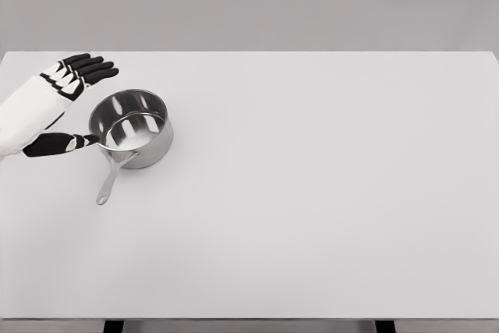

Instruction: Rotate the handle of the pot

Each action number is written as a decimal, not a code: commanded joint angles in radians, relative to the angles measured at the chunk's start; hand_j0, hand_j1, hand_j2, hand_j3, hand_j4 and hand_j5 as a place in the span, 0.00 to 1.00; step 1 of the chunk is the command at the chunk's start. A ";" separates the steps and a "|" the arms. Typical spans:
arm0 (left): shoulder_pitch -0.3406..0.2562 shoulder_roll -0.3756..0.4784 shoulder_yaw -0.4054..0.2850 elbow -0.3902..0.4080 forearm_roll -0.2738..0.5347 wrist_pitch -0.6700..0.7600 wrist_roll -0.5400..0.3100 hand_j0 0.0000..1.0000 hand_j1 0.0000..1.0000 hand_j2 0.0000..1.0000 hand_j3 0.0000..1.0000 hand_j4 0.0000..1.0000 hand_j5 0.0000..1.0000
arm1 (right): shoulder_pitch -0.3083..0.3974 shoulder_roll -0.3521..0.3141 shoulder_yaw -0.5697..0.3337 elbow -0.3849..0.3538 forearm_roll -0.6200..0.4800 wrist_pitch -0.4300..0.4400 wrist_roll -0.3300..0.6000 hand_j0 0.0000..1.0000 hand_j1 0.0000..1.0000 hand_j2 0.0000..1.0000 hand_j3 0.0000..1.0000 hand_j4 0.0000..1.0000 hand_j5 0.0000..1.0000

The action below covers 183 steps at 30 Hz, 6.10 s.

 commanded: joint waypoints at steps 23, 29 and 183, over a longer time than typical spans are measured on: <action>-0.107 -0.007 -0.175 -0.003 -0.089 0.001 -0.107 1.00 1.00 1.00 1.00 1.00 1.00 | 0.000 0.000 0.000 0.000 0.000 0.000 0.000 1.00 1.00 1.00 1.00 1.00 1.00; -0.144 -0.007 -0.269 -0.003 -0.108 0.001 -0.101 1.00 1.00 1.00 1.00 1.00 1.00 | 0.000 0.000 0.000 0.000 0.000 -0.001 0.000 1.00 1.00 1.00 1.00 1.00 1.00; -0.244 0.280 -0.430 0.026 -0.164 0.001 -0.093 1.00 1.00 1.00 1.00 1.00 1.00 | 0.000 0.000 0.000 0.000 0.000 0.000 0.000 1.00 1.00 1.00 1.00 1.00 1.00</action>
